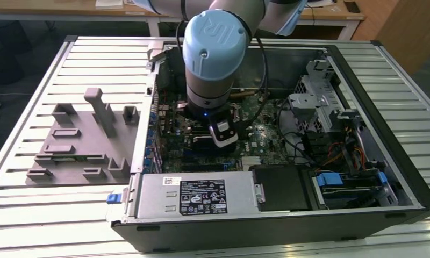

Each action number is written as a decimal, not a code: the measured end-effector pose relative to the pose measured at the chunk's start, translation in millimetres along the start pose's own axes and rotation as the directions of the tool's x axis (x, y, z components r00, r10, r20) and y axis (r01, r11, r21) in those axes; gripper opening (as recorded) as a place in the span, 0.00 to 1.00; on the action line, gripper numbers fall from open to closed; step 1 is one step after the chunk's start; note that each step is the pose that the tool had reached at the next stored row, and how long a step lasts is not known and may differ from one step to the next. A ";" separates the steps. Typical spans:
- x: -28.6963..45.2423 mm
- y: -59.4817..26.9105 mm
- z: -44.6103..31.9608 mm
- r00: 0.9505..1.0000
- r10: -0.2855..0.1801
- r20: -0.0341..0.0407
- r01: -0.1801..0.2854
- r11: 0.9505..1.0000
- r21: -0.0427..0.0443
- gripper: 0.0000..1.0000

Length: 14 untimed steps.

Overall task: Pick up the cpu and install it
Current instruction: 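Install the second cpu locking lever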

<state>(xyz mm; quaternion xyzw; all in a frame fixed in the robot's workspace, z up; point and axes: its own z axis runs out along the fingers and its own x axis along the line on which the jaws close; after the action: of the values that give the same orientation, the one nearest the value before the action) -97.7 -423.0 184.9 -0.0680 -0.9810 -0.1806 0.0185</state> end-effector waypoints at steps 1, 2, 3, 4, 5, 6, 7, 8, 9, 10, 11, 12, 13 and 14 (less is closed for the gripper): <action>0.0 0.0 0.0 1.000 0.000 0.000 0.000 1.000 0.000 0.11; 0.1 0.0 0.1 1.000 0.000 0.000 0.000 1.000 0.000 0.11; 0.2 0.1 0.0 1.000 0.000 0.000 0.000 1.000 0.000 0.11; 0.5 0.2 -0.3 1.000 0.000 0.001 0.000 1.000 0.000 0.11; 0.6 0.2 -0.4 1.000 0.000 0.001 0.000 1.000 0.000 0.11; 0.6 0.2 -0.4 1.000 0.000 0.001 0.000 1.000 -0.001 0.11; 0.6 0.3 -0.7 1.000 0.000 0.001 0.000 1.000 0.000 0.11; 0.7 0.5 -1.4 1.000 0.000 0.001 0.000 1.000 0.000 0.11; 0.7 0.9 -2.2 1.000 0.000 0.001 0.000 1.000 -0.001 0.11; 0.8 1.5 -3.4 1.000 0.000 0.001 0.000 1.000 -0.001 0.11; 1.0 2.2 -5.3 1.000 0.000 0.001 0.000 1.000 -0.001 0.11; 1.1 3.1 -7.6 1.000 0.000 0.001 0.000 1.000 0.000 0.11; 1.3 4.1 -9.9 1.000 0.000 0.001 0.000 1.000 0.000 0.11; 1.5 5.0 -12.3 1.000 0.000 0.001 0.000 1.000 0.000 0.11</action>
<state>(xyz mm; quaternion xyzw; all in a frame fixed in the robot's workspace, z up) -98.3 -422.5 198.3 -0.0679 -0.9810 -0.1807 0.0180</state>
